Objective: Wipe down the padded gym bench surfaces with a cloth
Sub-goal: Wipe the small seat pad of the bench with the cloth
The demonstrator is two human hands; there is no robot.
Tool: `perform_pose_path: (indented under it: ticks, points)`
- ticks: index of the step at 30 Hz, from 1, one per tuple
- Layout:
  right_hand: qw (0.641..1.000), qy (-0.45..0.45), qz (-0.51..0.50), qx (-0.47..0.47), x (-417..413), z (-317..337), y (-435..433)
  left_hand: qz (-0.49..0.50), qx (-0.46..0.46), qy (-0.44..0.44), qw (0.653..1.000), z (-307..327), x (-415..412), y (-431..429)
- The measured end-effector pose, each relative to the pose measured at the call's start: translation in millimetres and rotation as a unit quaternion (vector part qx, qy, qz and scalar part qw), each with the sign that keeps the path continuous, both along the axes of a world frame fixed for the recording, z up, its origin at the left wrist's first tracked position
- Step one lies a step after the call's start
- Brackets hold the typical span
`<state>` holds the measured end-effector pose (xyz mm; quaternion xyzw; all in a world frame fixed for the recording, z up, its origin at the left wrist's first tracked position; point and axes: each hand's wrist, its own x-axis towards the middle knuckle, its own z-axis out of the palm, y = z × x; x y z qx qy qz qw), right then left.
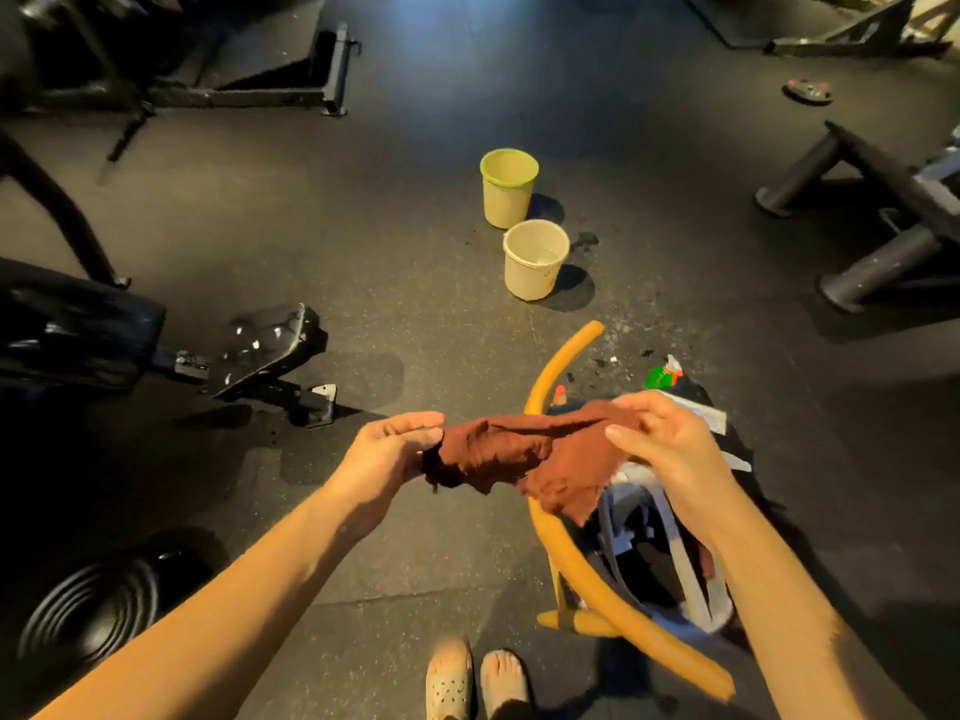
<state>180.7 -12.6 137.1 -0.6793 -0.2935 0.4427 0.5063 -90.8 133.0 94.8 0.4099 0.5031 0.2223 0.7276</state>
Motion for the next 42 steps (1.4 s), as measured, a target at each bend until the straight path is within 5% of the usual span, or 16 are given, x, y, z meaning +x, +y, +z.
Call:
perform_pose_path:
  ticks: [7, 14, 20, 27, 31, 35, 36, 39, 40, 42]
  points:
    - [0.998, 0.001, 0.035, -0.057, -16.5, 13.1, 82.5, 0.200, 0.096, 0.065, 0.973, 46.1, -39.7, -7.8]
    - [0.966, -0.197, 0.163, -0.026, -51.8, 34.2, 144.0, 0.288, 0.140, 0.123, 0.940, 65.7, -89.1, -22.0]
    - [0.980, 0.101, 0.172, 0.022, -98.1, 33.8, 173.0, 0.249, 0.178, 0.219, 0.926, 71.2, -140.5, -10.4]
    - [0.954, 0.099, 0.279, -0.052, -168.7, 27.9, 210.3, 0.192, 0.284, 0.330, 0.879, 63.6, -215.3, 14.5]
    - [0.944, -0.101, 0.309, -0.051, -224.5, 23.1, 233.7, 0.191, 0.268, 0.311, 0.892, 56.8, -271.5, 30.6]
    - [0.918, -0.204, 0.339, -0.027, -262.0, 36.5, 256.4, 0.158, 0.256, 0.264, 0.916, 60.2, -336.2, 54.4]
    - [0.918, -0.179, 0.354, -0.010, -267.9, 41.3, 260.5, 0.162, 0.248, 0.212, 0.931, 62.2, -349.5, 60.8]
    - [0.937, 0.095, 0.337, 0.017, -295.7, 46.2, 267.6, 0.169, 0.220, 0.072, 0.958, 68.6, -376.8, 80.5]
    - [0.941, 0.114, 0.320, 0.008, -307.7, 41.4, 273.5, 0.172, 0.201, 0.058, 0.963, 67.3, -381.9, 88.8]
    - [0.956, 0.011, 0.292, -0.023, -332.1, 27.0, 287.4, 0.188, 0.175, 0.088, 0.962, 60.2, -391.1, 107.7]
